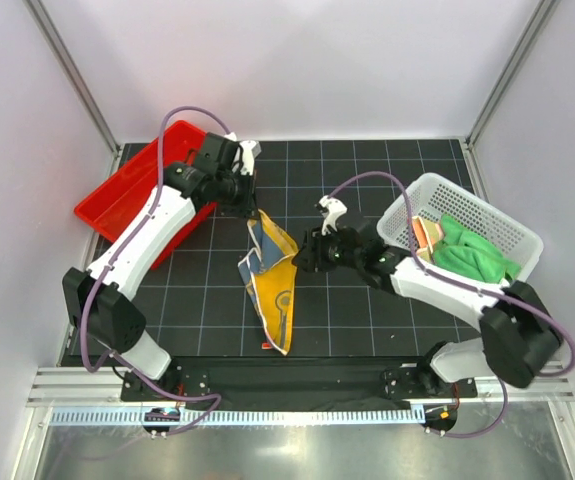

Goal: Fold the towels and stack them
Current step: Flatten out the crumpled towel

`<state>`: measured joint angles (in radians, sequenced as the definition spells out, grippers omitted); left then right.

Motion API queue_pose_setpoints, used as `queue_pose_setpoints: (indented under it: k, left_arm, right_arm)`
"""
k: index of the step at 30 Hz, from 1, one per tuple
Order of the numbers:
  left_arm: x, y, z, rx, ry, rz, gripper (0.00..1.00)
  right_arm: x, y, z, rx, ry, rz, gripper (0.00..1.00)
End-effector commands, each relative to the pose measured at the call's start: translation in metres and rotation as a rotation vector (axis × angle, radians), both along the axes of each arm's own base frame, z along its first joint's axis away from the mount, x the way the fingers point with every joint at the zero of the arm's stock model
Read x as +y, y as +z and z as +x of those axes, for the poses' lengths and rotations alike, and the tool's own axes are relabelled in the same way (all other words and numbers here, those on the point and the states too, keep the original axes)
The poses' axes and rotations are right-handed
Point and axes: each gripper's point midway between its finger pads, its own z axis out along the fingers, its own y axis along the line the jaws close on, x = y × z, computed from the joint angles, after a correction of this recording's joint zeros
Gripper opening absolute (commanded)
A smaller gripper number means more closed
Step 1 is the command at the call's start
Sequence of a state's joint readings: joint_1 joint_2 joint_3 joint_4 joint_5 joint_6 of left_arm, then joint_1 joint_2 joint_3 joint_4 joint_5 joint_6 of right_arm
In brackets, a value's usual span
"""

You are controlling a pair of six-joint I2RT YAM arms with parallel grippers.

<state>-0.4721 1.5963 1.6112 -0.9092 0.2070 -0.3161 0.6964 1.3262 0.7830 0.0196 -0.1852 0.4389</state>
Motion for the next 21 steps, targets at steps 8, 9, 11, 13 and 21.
queue_pose_setpoints:
  k: [8, 9, 11, 13, 21]
  left_arm:
    - [0.013, -0.002, 0.023, -0.024, 0.027, -0.032, 0.00]
    - [0.013, -0.002, 0.025, -0.026, 0.026, -0.033, 0.00]
    - [0.014, -0.004, 0.027, -0.023, 0.027, -0.032, 0.00]
    - [0.016, -0.006, 0.027, -0.021, 0.024, -0.025, 0.00]
    - [0.019, -0.017, 0.029, 0.000, 0.021, -0.006, 0.00]
  right_arm:
    - [0.031, -0.001, 0.054, -0.109, 0.102, 0.052, 0.54]
    - [0.029, -0.006, 0.057, -0.102, 0.101, 0.056, 0.55]
    - [0.024, -0.012, 0.059, -0.085, 0.109, 0.066, 0.55]
    - [0.019, -0.017, 0.065, -0.074, 0.110, 0.075, 0.56]
    - [0.036, -0.035, 0.059, -0.008, 0.228, 0.118, 0.46]
